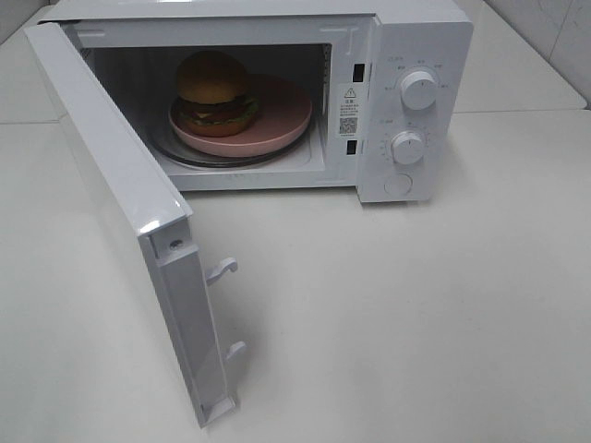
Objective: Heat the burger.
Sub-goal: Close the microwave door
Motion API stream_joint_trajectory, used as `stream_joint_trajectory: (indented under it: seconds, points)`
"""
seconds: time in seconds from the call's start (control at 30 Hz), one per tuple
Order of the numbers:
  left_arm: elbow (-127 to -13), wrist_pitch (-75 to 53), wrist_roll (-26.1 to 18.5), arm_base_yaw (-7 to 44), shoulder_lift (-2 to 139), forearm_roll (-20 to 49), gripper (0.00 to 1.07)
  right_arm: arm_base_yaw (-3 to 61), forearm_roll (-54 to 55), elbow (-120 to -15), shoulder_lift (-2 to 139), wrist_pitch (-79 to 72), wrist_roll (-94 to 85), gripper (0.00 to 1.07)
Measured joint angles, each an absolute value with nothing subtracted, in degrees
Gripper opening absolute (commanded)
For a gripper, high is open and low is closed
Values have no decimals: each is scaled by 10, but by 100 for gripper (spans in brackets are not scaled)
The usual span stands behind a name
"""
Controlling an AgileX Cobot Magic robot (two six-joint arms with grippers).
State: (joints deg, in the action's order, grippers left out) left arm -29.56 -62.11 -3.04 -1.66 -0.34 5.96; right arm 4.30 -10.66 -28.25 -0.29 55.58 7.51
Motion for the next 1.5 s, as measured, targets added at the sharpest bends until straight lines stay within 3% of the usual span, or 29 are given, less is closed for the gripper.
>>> stream_joint_trajectory:
  seconds: [0.2,0.53,0.8,0.93,0.97,1.03,1.1,1.13,1.23,1.5]
  points:
    - [-296,-621,-30,-17,-3,62,100,43,-107,-282,-3,556,75,76]
    - [-325,-572,-30,-17,60,70,86,43,-107,-282,-3,556,75,76]
    - [-325,-494,-30,-17,136,70,61,43,-107,-282,-3,556,75,76]
    - [-325,-442,-30,-17,180,70,40,43,-107,-282,-3,556,75,76]
    - [-325,-442,-30,-17,180,70,40,43,-107,-282,-3,556,75,76]
    - [-325,-417,-30,-17,203,70,25,43,-107,-282,-3,556,75,76]
    - [-325,-409,-30,-17,213,70,18,43,-107,-282,-3,556,75,76]
    - [-325,-394,-30,-17,230,70,8,43,-107,-282,-3,556,75,76]
    - [-325,-368,-30,-17,257,70,0,43,-107,-282,-3,556,75,76]
    - [-325,-264,-37,-17,323,70,0,43,-107,-282,-3,556,75,76]
